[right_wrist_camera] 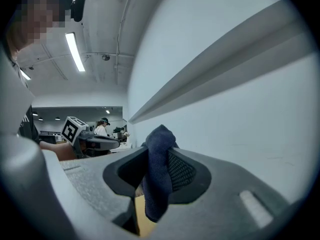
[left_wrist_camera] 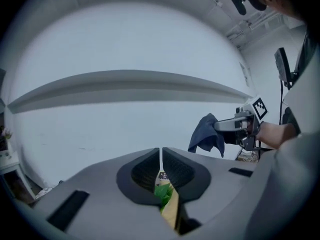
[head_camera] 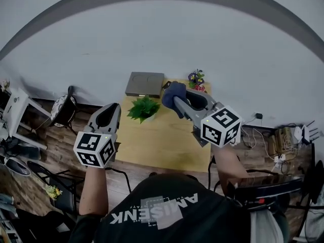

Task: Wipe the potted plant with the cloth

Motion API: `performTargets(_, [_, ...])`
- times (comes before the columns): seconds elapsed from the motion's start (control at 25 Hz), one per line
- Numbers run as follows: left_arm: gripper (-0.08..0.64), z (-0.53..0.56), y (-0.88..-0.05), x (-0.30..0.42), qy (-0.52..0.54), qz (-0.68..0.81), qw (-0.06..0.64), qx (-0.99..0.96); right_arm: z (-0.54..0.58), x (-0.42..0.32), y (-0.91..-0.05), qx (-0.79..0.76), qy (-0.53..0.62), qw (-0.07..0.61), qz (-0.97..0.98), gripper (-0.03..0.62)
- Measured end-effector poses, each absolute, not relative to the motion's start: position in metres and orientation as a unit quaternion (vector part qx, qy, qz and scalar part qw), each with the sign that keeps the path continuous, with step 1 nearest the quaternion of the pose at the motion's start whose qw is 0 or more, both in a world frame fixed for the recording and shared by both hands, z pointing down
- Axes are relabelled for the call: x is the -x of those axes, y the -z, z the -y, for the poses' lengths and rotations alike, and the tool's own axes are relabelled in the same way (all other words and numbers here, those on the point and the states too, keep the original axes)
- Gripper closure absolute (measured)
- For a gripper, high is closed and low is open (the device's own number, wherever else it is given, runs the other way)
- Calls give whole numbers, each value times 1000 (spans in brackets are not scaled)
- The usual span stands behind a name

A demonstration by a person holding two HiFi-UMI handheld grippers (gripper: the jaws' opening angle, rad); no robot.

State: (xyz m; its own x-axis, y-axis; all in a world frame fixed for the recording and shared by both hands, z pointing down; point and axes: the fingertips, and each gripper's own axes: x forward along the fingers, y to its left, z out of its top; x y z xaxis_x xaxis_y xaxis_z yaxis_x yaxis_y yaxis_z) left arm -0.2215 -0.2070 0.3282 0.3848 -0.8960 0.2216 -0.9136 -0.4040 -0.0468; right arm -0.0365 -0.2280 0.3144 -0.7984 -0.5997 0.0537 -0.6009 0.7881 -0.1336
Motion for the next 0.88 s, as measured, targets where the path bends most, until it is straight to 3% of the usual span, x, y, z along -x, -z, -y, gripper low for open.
performTargets(0.88, [558, 206, -304, 227, -46, 575, 83, -813, 230, 45, -323, -339, -52, 39, 939, 480])
